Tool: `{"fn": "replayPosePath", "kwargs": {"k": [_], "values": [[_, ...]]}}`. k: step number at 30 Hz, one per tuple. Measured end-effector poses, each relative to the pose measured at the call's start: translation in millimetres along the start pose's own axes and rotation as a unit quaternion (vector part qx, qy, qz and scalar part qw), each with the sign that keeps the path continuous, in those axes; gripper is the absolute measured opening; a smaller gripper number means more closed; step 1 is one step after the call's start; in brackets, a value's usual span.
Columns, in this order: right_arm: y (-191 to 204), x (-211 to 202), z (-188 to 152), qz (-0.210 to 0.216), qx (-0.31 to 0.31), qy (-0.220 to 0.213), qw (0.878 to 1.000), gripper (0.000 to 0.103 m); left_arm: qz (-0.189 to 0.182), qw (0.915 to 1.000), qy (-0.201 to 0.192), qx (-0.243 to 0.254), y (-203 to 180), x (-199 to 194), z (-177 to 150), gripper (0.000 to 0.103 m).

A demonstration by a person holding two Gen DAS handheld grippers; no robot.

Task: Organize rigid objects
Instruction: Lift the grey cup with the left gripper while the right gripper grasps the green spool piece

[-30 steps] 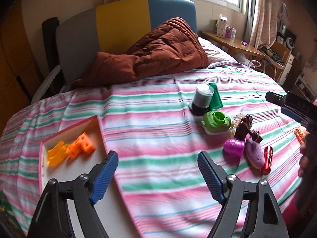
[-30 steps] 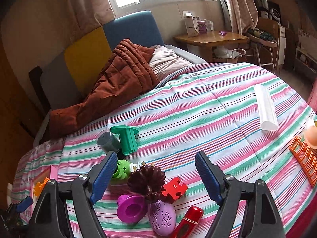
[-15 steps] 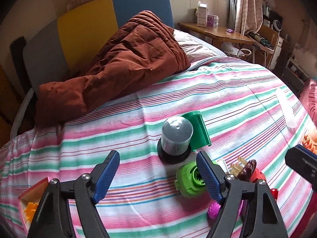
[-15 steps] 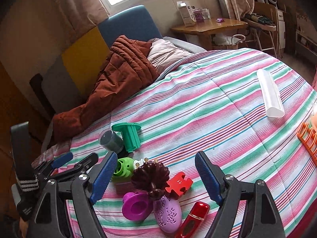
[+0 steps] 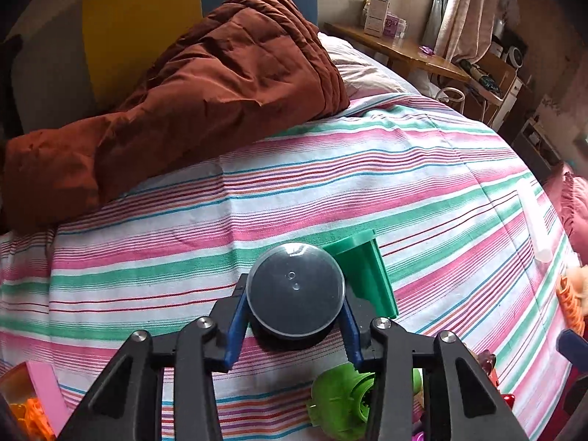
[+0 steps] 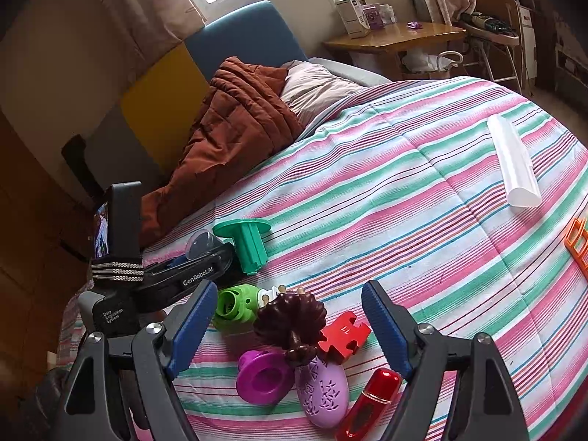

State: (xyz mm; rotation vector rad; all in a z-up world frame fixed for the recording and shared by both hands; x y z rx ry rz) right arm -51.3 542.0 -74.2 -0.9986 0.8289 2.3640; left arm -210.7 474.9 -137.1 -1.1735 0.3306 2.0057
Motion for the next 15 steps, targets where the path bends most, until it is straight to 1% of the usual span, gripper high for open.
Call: {"fn": "replayPosePath", "kwargs": {"k": [6, 11, 13, 14, 15], "values": [[-0.7, 0.5, -0.6, -0.006, -0.003, 0.001, 1.000, 0.082, 0.001, 0.9998, -0.018, -0.006, 12.7, -28.4, -20.0, 0.044], [1.3, 0.7, -1.7, -0.014, -0.011, 0.001, 1.000, 0.082, 0.004, 0.9996, -0.019, -0.021, 27.1, -57.5, -49.6, 0.043], [2.9, 0.8, -2.5, -0.015, -0.017, 0.000, 1.000, 0.082, 0.001, 0.9994, -0.024, -0.026, 30.4, -70.7, -61.4, 0.042], [4.3, 0.8, -3.3, -0.015, -0.021, 0.000, 1.000, 0.082, 0.000, 0.9993, -0.024, -0.029, 32.0, -77.3, -67.5, 0.040], [6.3, 1.1, -3.9, -0.015, -0.026, 0.001, 1.000, 0.082, -0.002, 0.9992, -0.024, -0.032, 33.2, -84.3, -73.9, 0.024]]}}
Point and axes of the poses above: each gripper's, at about its wrist camera, not at the fingertips, and x roughly the way its jaws point, y to its left, z to its top, the point moved 8 cm from there along x, roughly the way its jaws point, and after that the axes turned 5 degrees about -z, right-handed, at the moved point
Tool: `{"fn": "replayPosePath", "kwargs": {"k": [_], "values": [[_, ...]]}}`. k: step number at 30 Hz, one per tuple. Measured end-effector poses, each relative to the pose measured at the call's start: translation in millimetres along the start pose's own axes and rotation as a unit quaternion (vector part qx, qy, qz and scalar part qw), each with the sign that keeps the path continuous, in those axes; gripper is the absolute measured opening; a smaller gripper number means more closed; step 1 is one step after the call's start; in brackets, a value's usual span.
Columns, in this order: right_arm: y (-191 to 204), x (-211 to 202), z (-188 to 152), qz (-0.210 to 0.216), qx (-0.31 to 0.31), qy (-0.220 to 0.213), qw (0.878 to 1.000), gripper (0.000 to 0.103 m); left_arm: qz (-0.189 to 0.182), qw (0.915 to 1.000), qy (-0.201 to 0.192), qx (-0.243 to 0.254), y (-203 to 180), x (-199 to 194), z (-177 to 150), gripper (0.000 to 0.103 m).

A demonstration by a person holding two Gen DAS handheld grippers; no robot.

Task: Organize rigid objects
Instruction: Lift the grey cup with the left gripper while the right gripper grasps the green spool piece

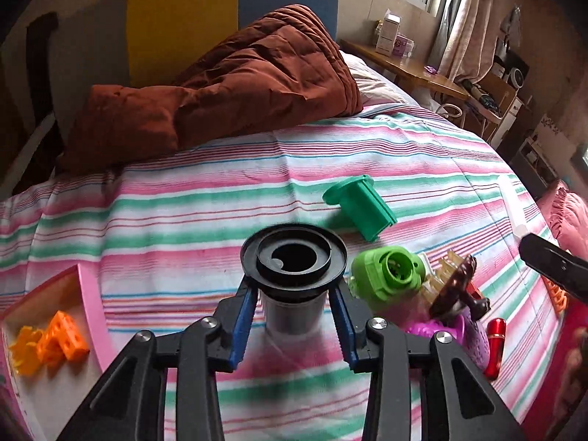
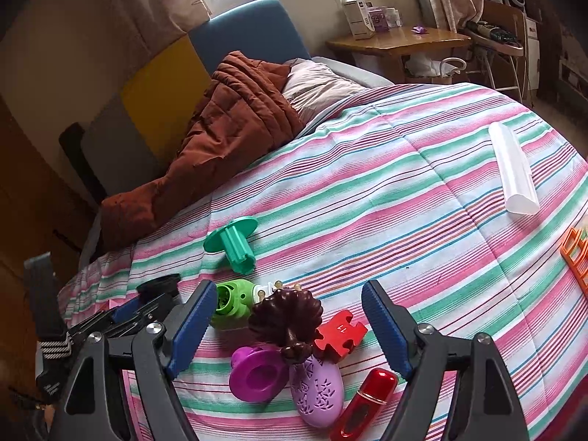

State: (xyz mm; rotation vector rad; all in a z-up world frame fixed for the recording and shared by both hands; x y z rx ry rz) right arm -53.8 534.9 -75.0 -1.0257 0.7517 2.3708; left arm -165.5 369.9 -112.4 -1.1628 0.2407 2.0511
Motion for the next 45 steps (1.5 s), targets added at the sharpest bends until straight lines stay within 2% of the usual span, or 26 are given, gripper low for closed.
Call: {"fn": "replayPosePath", "kwargs": {"k": [1, 6, 11, 12, 13, 15, 18, 23, 30, 32, 34, 36, 41, 42, 45], "values": [[2.8, 0.1, -1.1, 0.000, -0.008, 0.000, 1.000, 0.082, 0.000, 1.0000, 0.000, -0.003, 1.8, -7.2, -5.5, 0.012], [30.0, 5.6, -13.0, 0.007, -0.068, 0.010, 0.998, 0.082, 0.007, 0.9998, -0.012, 0.017, 6.4, -31.2, -23.9, 0.013], [44.0, 4.3, -20.2, -0.006, -0.108, -0.002, 0.994, 0.082, -0.013, 0.9998, -0.009, -0.007, 13.3, -32.4, -26.3, 0.016], [44.0, 2.7, -20.1, -0.009, -0.113, -0.008, 0.994, 0.082, -0.019, 0.9998, -0.006, -0.006, 11.6, -31.2, -26.9, 0.028], [43.6, 2.4, -19.9, -0.011, -0.114, -0.009, 0.993, 0.082, -0.018, 0.9998, -0.006, -0.006, 10.7, -30.3, -27.9, 0.053], [41.8, 4.4, -19.8, -0.011, -0.107, -0.003, 0.994, 0.082, -0.008, 0.9997, -0.021, 0.001, 8.4, -33.2, -29.7, 0.075], [39.2, 8.1, -19.2, -0.018, -0.107, 0.002, 0.994, 0.082, -0.012, 0.9994, -0.029, 0.011, 1.0, -34.1, -31.9, 0.084], [39.5, 9.8, -20.1, -0.014, -0.107, 0.007, 0.994, 0.082, -0.003, 0.9995, -0.027, 0.014, -2.5, -16.7, -21.7, 0.084], [36.9, 11.3, -18.5, -0.004, -0.092, 0.014, 0.996, 0.082, 0.025, 0.9983, -0.017, 0.049, -3.8, 20.3, -11.1, 0.083], [36.1, 10.8, -18.2, -0.001, -0.087, 0.015, 0.996, 0.082, 0.024, 0.9987, -0.013, 0.044, -1.1, 30.0, -8.4, 0.075], [35.6, 9.5, -18.0, -0.001, -0.086, 0.013, 0.996, 0.082, 0.019, 0.9992, -0.005, 0.036, 0.8, 38.1, -7.4, 0.057], [35.7, 8.7, -18.2, -0.002, -0.087, 0.012, 0.996, 0.082, 0.009, 0.9997, -0.002, 0.024, 2.0, 41.0, -6.9, 0.044], [43.4, 11.0, -15.9, 0.000, -0.105, 0.019, 0.994, 0.082, -0.007, 0.9997, -0.023, 0.003, 5.1, 22.6, -5.5, 0.044], [46.4, 13.1, -13.3, 0.001, -0.111, 0.022, 0.994, 0.078, -0.006, 0.9996, -0.027, 0.001, 6.0, 16.4, -5.7, 0.044], [58.4, 22.2, 0.6, -0.001, -0.144, 0.026, 0.989, 0.076, -0.010, 0.9992, -0.039, -0.001, 8.4, -5.9, -7.4, 0.044]]}}
Point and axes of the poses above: each gripper's, at about its wrist camera, not at the fingertips, and x roughly the way its jaws point, y to its left, z to its top, the point moved 8 cm from there along x, roughly the way its jaws point, and after that the axes turned 5 degrees about -z, right-handed, at the moved point
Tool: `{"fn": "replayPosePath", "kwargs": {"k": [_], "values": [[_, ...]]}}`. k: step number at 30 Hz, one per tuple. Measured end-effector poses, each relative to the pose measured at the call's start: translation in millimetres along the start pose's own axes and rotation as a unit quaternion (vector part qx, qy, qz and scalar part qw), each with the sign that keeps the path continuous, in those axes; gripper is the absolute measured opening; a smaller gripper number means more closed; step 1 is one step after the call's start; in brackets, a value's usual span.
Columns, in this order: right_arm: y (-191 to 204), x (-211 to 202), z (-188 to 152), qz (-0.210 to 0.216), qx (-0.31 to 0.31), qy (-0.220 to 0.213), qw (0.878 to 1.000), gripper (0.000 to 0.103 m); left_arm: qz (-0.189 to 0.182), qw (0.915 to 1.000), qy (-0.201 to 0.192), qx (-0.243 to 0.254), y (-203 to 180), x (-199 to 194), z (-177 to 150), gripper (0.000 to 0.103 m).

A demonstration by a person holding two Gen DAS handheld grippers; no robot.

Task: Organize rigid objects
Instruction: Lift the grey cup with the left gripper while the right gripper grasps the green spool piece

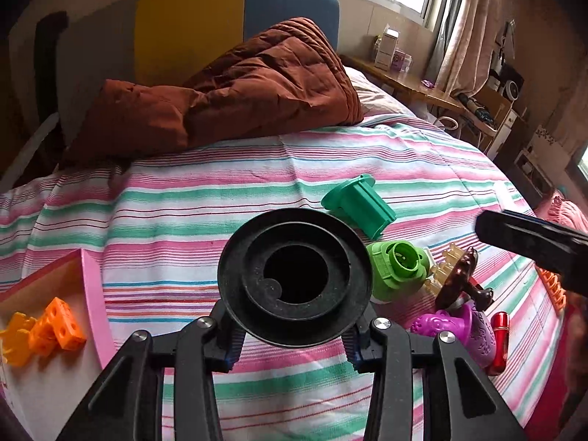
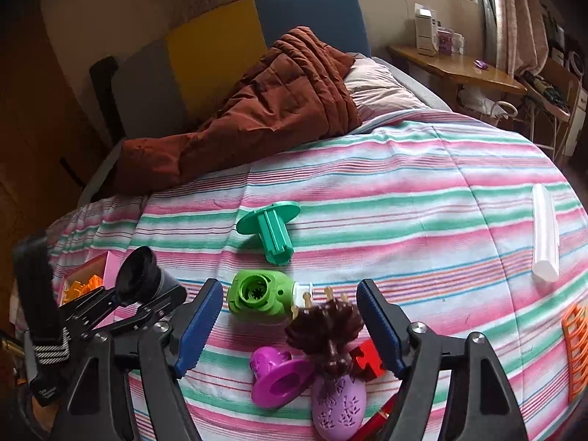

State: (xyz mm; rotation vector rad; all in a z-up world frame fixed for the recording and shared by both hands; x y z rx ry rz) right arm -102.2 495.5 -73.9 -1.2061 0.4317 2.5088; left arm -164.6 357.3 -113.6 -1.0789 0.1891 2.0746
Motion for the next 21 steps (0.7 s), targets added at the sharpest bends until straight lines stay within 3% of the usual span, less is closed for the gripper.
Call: {"fn": "replayPosePath", "kwargs": {"k": [6, 12, 16, 17, 20, 21], "values": [[25.3, 49.2, 19.4, -0.001, -0.093, 0.070, 0.993, 0.074, -0.015, 0.9997, -0.015, -0.013, 6.1, -47.6, -11.2, 0.044], [33.5, 98.9, 30.0, -0.030, -0.125, 0.133, 0.983, 0.073, -0.026, 0.9980, -0.030, -0.050, 27.6, -93.2, -27.3, 0.044], [35.0, 127.7, 30.4, -0.051, -0.133, 0.166, 0.976, 0.068, -0.011, 0.9967, -0.039, -0.070, 52.3, -121.4, -43.5, 0.044], [35.4, 133.7, 29.4, -0.055, -0.134, 0.172, 0.974, 0.063, -0.002, 0.9961, -0.041, -0.078, 61.8, -128.3, -48.9, 0.044], [37.4, 146.5, 21.9, -0.064, -0.142, 0.183, 0.971, 0.029, 0.023, 0.9923, -0.043, -0.114, 93.5, -147.5, -69.2, 0.044], [37.6, 149.0, 19.0, -0.070, -0.147, 0.181, 0.970, 0.030, 0.031, 0.9904, -0.043, -0.128, 104.4, -153.4, -77.5, 0.044]]}}
Point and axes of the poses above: each gripper's, at about its wrist camera, not at the fingertips, and x roughly the way its jaws point, y to its left, z to its top, the point moved 8 cm from there along x, roughly the way its jaws point, and after that the axes turned 5 degrees about -z, right-handed, at the moved point
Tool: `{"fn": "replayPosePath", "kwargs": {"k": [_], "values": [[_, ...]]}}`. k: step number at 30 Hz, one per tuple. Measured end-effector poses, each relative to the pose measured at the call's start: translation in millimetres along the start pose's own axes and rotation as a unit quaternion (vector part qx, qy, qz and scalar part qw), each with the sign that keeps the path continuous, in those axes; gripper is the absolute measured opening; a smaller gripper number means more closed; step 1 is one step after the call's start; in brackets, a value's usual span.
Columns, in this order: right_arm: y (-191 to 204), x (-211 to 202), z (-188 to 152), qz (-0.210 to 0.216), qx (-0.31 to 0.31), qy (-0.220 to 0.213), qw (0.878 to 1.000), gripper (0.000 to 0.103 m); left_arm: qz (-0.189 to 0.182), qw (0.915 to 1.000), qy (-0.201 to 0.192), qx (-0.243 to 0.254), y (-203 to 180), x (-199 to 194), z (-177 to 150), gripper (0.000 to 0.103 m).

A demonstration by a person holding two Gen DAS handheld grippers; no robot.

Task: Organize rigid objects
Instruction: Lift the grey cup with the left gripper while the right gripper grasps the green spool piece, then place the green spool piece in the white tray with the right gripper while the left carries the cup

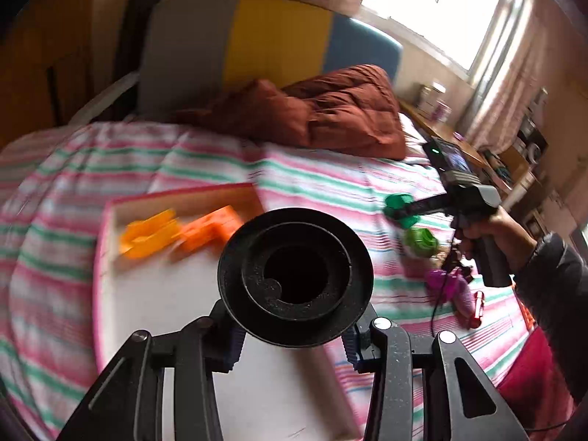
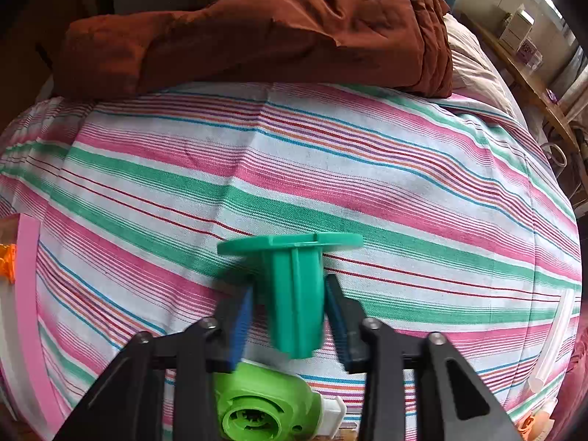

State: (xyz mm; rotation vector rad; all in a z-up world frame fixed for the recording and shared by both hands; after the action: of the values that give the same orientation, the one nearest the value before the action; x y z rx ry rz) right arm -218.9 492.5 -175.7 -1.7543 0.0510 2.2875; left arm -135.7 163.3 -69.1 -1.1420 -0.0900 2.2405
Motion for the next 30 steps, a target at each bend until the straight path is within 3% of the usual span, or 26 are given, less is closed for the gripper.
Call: {"fn": "replayPosePath", "kwargs": {"k": [7, 11, 15, 22, 30], "values": [[3.8, -38.0, -4.1, -0.017, 0.005, -0.069, 0.997, 0.029, 0.070, 0.9953, 0.000, -0.066, 70.7, -32.1, -42.1, 0.044], [35.7, -81.0, -13.3, 0.024, -0.016, -0.111, 0.993, 0.029, 0.077, 0.9931, 0.000, -0.088, 88.8, -40.8, -59.8, 0.044], [104.5, -116.9, -24.1, 0.083, -0.070, -0.136, 0.985, 0.029, 0.068, 0.9928, -0.004, -0.098, 93.6, -47.9, -72.5, 0.044], [231.2, -143.7, -58.2, 0.132, -0.183, -0.139, 0.964, 0.029, 0.057, 0.9932, -0.019, -0.100, 92.0, -63.4, -79.8, 0.044], [289.4, -116.1, -68.9, 0.132, -0.217, -0.100, 0.962, 0.029, 0.057, 0.9913, -0.026, -0.116, 105.7, -80.4, -92.4, 0.044]]}}
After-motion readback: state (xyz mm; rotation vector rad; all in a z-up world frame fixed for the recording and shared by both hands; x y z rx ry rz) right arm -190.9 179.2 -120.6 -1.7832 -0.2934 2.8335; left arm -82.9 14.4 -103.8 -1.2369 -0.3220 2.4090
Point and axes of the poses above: each gripper's, at about its wrist camera, not at the fingertips, and x roughly the way its jaws point, y to its left, z to its top, the point moved 8 cm from there along x, roughly the way its jaws point, and after that the axes turned 5 degrees about -z, right-handed, at the moved point
